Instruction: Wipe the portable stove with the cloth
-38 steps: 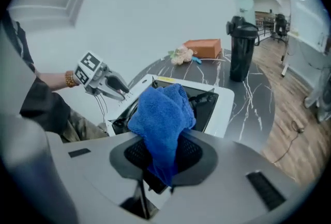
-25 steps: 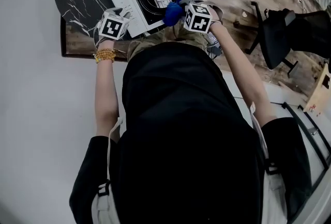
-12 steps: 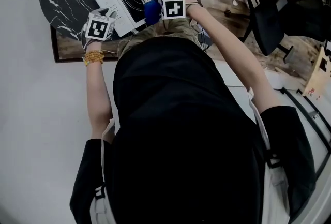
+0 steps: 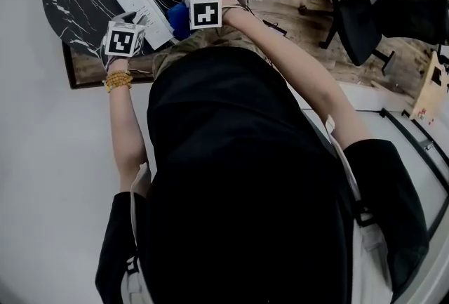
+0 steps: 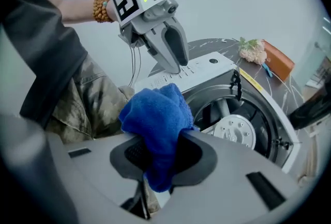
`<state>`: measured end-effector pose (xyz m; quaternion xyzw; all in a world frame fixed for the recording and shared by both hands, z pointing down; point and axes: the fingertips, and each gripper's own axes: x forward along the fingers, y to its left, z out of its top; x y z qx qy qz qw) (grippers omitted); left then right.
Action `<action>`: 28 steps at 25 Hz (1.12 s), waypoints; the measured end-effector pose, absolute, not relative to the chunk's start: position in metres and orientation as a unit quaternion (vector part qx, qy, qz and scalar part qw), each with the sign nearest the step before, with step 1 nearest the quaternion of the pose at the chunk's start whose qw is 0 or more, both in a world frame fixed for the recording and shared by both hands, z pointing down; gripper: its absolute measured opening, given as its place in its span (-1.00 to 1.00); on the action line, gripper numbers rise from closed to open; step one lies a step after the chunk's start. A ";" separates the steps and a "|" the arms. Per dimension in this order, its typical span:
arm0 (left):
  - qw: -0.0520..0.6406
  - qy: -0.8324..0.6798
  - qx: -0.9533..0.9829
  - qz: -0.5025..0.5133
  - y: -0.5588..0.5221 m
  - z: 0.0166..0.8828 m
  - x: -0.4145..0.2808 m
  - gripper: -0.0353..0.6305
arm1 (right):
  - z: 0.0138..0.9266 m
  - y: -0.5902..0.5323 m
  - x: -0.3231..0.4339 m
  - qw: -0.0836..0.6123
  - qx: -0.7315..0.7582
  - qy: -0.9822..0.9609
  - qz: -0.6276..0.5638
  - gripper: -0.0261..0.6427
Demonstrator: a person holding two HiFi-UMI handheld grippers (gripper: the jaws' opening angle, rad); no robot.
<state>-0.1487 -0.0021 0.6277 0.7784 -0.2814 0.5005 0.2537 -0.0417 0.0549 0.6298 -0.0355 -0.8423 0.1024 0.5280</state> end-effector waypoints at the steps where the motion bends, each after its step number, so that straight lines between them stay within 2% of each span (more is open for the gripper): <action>1: 0.254 -0.282 0.779 0.500 -0.002 0.627 -0.149 -0.51 | 0.631 0.053 -0.040 0.524 -0.028 -0.843 0.121 -0.71; 5: 0.257 -0.285 0.777 0.499 0.000 0.630 -0.153 -0.51 | 0.619 0.054 -0.045 0.468 -0.036 -0.850 0.240 -0.70; 9: 0.250 -0.283 0.778 0.502 0.000 0.629 -0.152 -0.52 | 0.570 0.022 -0.051 0.344 -0.001 -0.880 0.328 -0.70; 10: 0.245 -0.292 0.779 0.498 -0.002 0.625 -0.152 -0.60 | 0.552 0.010 -0.055 0.301 0.017 -0.893 0.334 -0.69; 11: 0.237 -0.308 0.782 0.488 -0.006 0.618 -0.152 -0.77 | 0.532 -0.004 -0.059 0.255 0.037 -0.907 0.333 -0.69; 15: 0.203 -0.396 0.828 0.341 -0.056 0.546 -0.129 -0.80 | 0.461 -0.066 -0.064 0.073 0.127 -0.938 0.315 -0.69; 17: 0.177 -0.443 0.846 0.237 -0.082 0.496 -0.120 -0.80 | 0.439 -0.091 -0.056 0.015 0.184 -0.943 0.277 -0.68; 20: 0.130 -0.502 0.850 0.094 -0.105 0.433 -0.119 -0.80 | 0.424 -0.115 -0.040 -0.015 0.277 -0.941 0.194 -0.68; 22: 0.092 -0.524 0.846 0.040 -0.110 0.411 -0.120 -0.79 | 0.420 -0.124 -0.031 -0.007 0.323 -0.935 0.145 -0.68; 25: 0.060 -0.543 0.837 0.042 -0.107 0.414 -0.118 -0.80 | 0.424 -0.125 -0.029 0.046 0.357 -0.930 0.081 -0.68; 28: 0.080 -0.542 0.834 0.064 -0.102 0.435 -0.114 -0.80 | 0.430 -0.123 -0.031 0.069 0.372 -0.923 0.069 -0.70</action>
